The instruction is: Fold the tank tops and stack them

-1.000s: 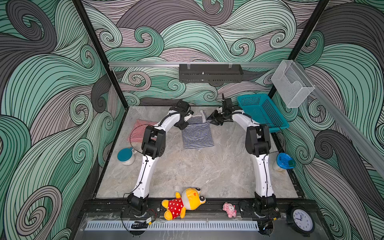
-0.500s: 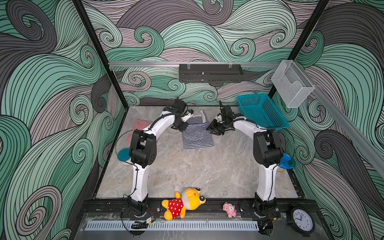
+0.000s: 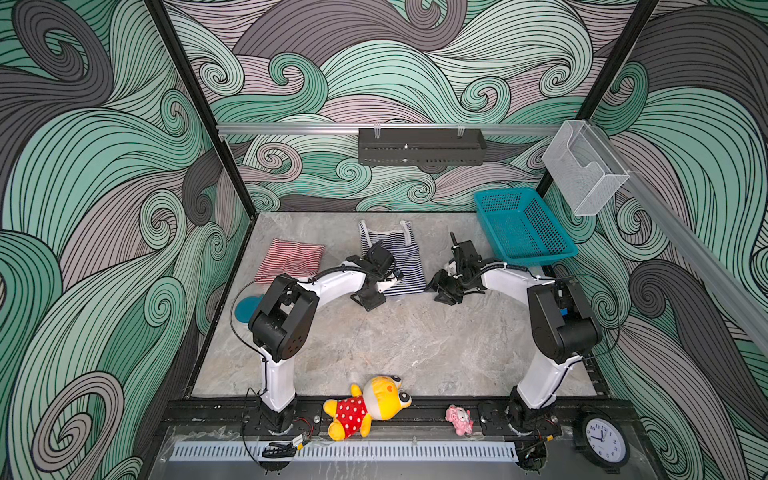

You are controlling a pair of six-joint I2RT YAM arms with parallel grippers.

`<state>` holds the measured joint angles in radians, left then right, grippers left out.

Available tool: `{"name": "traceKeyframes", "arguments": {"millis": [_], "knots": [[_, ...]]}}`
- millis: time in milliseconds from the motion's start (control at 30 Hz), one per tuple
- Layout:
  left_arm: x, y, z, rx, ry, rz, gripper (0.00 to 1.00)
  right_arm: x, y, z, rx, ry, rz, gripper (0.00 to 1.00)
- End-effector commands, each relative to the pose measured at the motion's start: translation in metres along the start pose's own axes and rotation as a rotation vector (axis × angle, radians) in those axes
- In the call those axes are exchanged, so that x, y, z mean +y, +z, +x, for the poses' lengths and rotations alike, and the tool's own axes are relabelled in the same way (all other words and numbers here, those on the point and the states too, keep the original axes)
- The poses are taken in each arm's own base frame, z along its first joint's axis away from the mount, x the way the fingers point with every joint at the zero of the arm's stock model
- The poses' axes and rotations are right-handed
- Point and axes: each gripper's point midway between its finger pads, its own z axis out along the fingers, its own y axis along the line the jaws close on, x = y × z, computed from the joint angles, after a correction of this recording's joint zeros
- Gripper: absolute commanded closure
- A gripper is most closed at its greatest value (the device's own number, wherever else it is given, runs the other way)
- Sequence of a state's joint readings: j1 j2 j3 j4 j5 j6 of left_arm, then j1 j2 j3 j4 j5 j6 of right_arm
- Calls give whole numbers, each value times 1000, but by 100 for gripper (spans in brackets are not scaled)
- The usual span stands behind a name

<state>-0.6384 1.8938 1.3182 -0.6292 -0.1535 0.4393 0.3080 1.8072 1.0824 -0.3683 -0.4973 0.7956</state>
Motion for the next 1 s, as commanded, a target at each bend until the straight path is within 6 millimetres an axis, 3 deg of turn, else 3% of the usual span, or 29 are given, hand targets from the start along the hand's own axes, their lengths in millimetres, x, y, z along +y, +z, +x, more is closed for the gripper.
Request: {"name": "traceKeyframes", "arguments": {"millis": [0,267,533,967], "knots": [[25,-11,-17,-58,25,-137,44,11,7,-18,-52,63,-70,51],[24,1,-15,-37,66,-146,44,4,28,-28,-53,145,-86,55],[17,-1,-13,-43,57,-106,44,-6,36,-26,-41,164,-47,66],[9,0,-5,-27,70,-73,44,-6,40,-28,-37,147,-17,79]]}}
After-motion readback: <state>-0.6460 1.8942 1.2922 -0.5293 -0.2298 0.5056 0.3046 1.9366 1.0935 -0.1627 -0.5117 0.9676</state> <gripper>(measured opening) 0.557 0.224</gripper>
